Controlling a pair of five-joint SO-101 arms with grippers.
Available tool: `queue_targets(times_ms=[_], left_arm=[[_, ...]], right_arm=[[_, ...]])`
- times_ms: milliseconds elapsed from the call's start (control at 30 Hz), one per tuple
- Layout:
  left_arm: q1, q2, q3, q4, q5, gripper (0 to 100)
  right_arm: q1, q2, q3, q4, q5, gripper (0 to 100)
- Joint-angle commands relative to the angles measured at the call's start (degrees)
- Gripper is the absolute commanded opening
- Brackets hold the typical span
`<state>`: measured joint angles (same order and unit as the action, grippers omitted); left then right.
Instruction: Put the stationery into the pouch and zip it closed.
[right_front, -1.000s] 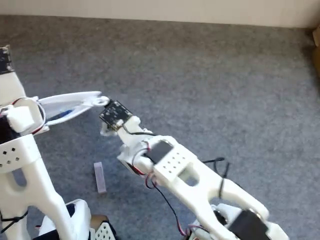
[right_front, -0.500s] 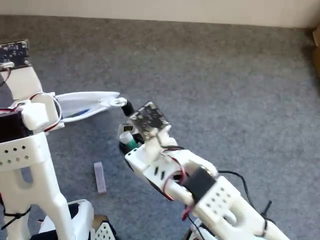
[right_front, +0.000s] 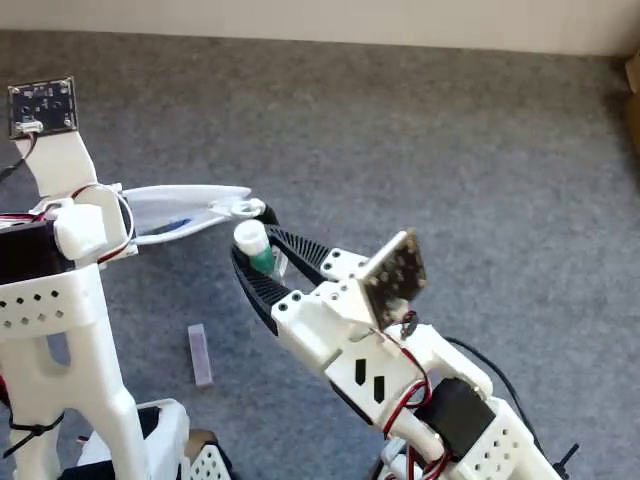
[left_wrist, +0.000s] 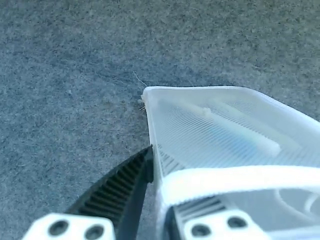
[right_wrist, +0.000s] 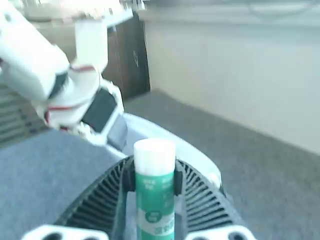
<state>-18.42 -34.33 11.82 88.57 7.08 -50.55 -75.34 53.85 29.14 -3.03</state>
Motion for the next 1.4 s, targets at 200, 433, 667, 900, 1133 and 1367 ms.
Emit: queue_targets(times_ms=[200,433,667,900,1133,1367], left_arm=[[1.3,-0.6,-2.0,0.2,0.4,1],[1.3,-0.6,-1.9,0.2,0.4,1],[1.3,-0.4,-1.9,0.2,0.6,1],[1.3,-0.2,-1.9,0.2,0.6,1],[1.3,-0.2,-1.9,0.2,0.7,1],[1.3,-0.2,-1.9,0.2,0.7,1]], right_arm=[[0.5,-1.0,-0.6,-13.4,-0.4,0.5],[0.5,-0.8,-0.6,-21.9,-0.3,0.5],[1.7,8.3,-0.7,-32.8,-0.2,0.5],[3.6,21.3,-0.7,-46.8,-0.5,0.5],[3.0,24.4,-0.6,-49.5,-0.7,0.5],[-0.8,24.7,2.0,-49.8,-0.7,0.5]])
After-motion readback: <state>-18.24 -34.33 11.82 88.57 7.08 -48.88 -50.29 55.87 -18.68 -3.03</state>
